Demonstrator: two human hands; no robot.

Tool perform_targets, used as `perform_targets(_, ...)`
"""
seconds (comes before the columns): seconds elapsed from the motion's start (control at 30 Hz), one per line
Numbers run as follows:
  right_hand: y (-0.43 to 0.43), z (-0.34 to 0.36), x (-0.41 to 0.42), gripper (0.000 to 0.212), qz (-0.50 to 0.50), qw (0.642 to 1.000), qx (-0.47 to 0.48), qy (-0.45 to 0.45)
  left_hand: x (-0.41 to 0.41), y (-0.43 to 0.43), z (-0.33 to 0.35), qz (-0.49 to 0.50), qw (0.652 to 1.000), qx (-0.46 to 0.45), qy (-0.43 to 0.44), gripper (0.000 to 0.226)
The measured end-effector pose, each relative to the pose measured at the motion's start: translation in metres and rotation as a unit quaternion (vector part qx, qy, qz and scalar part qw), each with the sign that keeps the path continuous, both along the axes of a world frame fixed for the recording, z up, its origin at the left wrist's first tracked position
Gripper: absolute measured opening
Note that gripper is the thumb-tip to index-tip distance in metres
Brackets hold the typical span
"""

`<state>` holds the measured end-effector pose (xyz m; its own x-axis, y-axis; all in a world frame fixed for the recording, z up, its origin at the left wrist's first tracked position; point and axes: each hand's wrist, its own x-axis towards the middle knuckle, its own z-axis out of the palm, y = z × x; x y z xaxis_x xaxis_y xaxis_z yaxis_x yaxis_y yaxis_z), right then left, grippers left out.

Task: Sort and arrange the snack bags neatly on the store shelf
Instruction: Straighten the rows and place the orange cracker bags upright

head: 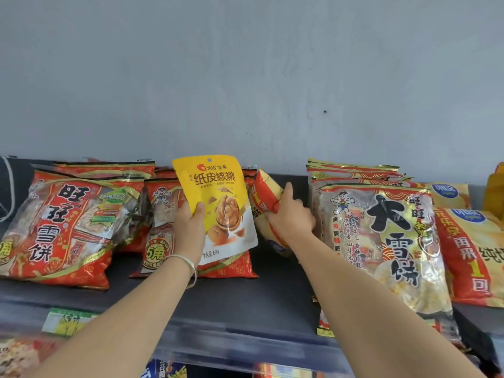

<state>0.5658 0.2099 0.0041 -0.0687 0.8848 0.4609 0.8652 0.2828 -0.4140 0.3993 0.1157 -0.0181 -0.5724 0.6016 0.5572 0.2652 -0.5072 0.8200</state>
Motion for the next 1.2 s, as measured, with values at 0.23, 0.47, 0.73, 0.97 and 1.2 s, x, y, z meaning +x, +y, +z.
perform_targets(0.23, -0.017, 0.021, 0.011, 0.076, 0.006, 0.999, -0.041, 0.017, 0.007, -0.005, -0.010, 0.059, 0.990, -0.106, 0.079, 0.015)
perform_targets(0.47, -0.045, 0.020, 0.021, 0.056, 0.025, 0.995, 0.048, -0.079, 0.024, -0.025, -0.018, 0.076, 0.985, -0.124, 0.095, 0.017)
perform_targets(0.73, -0.067, 0.010, 0.024, 0.038, 0.146, 0.966, -0.134, -0.163, 0.028, -0.048, -0.004, 0.086, 0.990, -0.065, 0.092, 0.023)
perform_targets(0.97, -0.097, 0.013, 0.007, 0.055, 0.210, 0.962, -0.119, 0.126, 0.033, -0.072, 0.015, -0.031, 0.999, -0.002, 0.023, 0.023)
perform_targets(1.2, -0.124, 0.005, 0.045, 0.012, 0.146, 0.896, -0.159, 0.387, 0.064, -0.074, 0.008, -0.113, 0.993, 0.000, -0.019, 0.013)
